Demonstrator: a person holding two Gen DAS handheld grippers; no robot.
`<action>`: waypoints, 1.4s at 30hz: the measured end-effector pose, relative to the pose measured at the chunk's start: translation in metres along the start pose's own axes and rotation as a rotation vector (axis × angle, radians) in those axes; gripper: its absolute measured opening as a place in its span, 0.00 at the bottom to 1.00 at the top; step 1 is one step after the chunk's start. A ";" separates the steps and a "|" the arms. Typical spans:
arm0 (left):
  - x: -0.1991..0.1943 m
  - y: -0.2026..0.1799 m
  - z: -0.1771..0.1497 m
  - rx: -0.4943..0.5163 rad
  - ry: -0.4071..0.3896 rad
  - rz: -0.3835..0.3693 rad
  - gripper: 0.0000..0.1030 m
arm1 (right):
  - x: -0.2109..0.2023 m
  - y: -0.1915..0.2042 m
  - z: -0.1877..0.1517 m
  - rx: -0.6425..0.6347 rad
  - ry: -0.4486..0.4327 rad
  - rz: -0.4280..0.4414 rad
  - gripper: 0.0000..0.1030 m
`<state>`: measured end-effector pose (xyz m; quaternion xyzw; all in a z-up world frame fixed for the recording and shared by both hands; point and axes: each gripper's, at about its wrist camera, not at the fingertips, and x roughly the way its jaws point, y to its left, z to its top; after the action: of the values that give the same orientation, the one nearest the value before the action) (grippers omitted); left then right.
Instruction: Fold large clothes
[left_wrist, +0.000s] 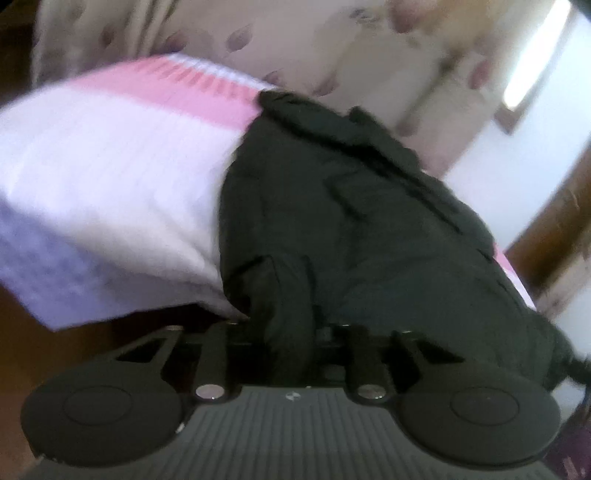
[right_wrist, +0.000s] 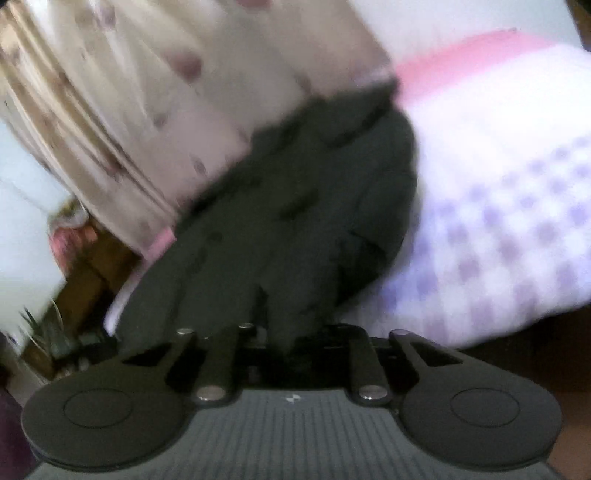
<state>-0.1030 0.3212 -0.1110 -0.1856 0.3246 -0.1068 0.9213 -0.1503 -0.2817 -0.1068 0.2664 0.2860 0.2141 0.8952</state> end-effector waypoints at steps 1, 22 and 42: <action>-0.008 -0.007 0.001 0.001 -0.013 -0.030 0.21 | -0.013 0.002 0.009 0.002 -0.039 0.014 0.14; 0.006 -0.015 -0.034 -0.063 0.063 -0.113 0.13 | -0.012 -0.039 -0.009 0.138 0.014 -0.026 0.22; -0.031 -0.064 0.100 -0.183 -0.376 -0.183 0.14 | -0.006 -0.013 0.140 0.157 -0.251 0.238 0.19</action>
<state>-0.0680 0.3001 0.0052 -0.3138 0.1371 -0.1236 0.9314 -0.0644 -0.3447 -0.0153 0.3921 0.1543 0.2604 0.8687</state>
